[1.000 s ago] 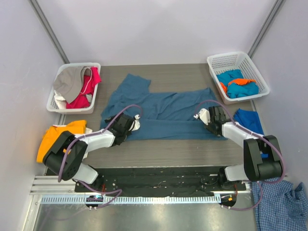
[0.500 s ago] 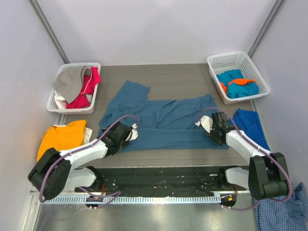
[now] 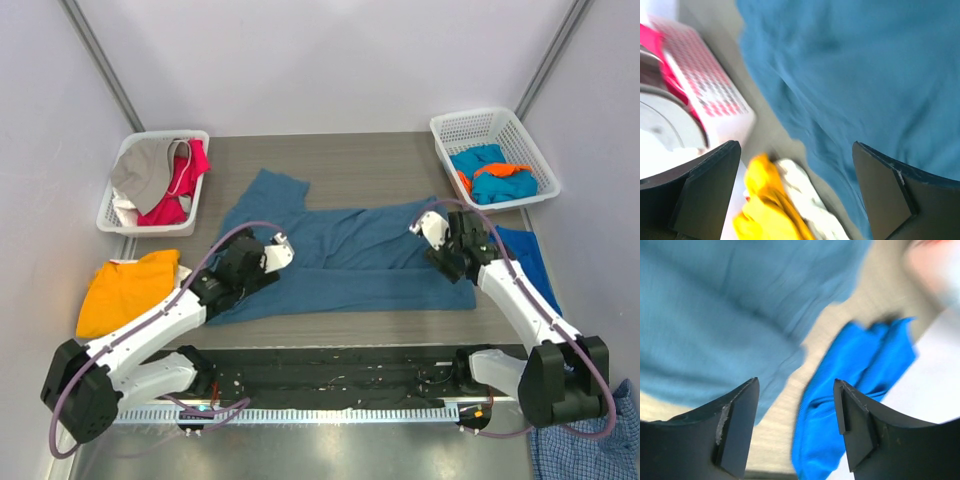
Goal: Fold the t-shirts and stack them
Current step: Fold the flattened tshirt in 1/3 of the way, then grap the side of the flattened tshirt furthest away from the robot with both arms
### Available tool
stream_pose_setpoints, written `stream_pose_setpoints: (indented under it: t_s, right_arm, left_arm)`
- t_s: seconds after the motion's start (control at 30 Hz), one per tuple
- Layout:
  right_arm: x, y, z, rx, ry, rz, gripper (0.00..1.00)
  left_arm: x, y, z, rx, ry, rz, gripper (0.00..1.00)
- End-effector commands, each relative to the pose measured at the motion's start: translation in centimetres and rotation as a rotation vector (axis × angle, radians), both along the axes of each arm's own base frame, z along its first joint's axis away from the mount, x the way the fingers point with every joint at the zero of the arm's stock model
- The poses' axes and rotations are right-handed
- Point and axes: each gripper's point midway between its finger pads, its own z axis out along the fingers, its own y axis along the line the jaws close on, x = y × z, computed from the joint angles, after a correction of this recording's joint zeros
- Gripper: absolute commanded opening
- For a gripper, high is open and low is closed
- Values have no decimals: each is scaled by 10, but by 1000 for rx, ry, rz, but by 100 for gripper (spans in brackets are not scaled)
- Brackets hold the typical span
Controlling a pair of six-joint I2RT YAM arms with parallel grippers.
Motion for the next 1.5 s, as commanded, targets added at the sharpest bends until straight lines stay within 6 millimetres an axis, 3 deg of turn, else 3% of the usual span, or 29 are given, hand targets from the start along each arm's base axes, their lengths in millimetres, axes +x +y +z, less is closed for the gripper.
stream_pose_setpoints:
  t_s: [0.0, 0.03, 0.07, 0.1, 0.13, 0.23, 0.27, 0.3, 0.4, 0.43, 0.47, 0.5, 0.53, 0.57, 0.8, 1.03, 1.47]
  right_arm:
    - [56, 10, 46, 77, -168, -62, 69]
    - [71, 13, 54, 95, -210, -72, 68]
    - [81, 15, 45, 113, -192, -107, 68]
    - [92, 17, 47, 131, -207, -129, 68]
    - [112, 21, 62, 159, -251, -142, 68]
    - [151, 33, 61, 231, -249, -200, 67]
    - [161, 35, 60, 242, -248, -213, 66]
    - [175, 37, 52, 249, -230, -233, 66]
    - [201, 39, 50, 283, -237, -269, 63]
    - [207, 38, 36, 284, -211, -287, 63]
    - [212, 40, 34, 306, -205, -290, 62]
    - [221, 40, 39, 329, -221, -302, 62]
    - [224, 38, 29, 351, -202, -328, 62]
    - [228, 40, 27, 379, -196, -333, 61]
    - [243, 33, 9, 443, -167, -391, 56]
    - [245, 38, -3, 483, -129, -386, 49]
    - [244, 34, -23, 477, -91, -394, 45]
  left_arm:
    - [56, -28, 48, -114, -162, -1, 100]
    - [67, -32, 48, -134, -155, 5, 100]
    - [79, -37, 37, -132, -111, 19, 100]
    - [101, -42, 53, -186, -128, 39, 100]
    - [113, -48, 56, -202, -123, 45, 100]
    - [153, -70, 61, -226, -98, 39, 100]
    - [168, -81, 76, -240, -106, 25, 100]
    - [178, -89, 58, -220, -61, 23, 100]
    - [208, -103, 66, -226, -63, 13, 100]
    - [215, -107, 46, -207, -21, 9, 100]
    - [227, -109, 55, -224, -39, 11, 100]
    - [232, -111, 50, -227, -28, 11, 100]
    - [237, -114, 37, -223, -1, 11, 100]
    - [244, -115, 42, -239, -15, 20, 100]
    - [260, -115, 30, -253, -25, 43, 100]
    - [263, -112, 19, -222, -20, 55, 100]
    - [261, -105, 11, -184, -21, 63, 100]
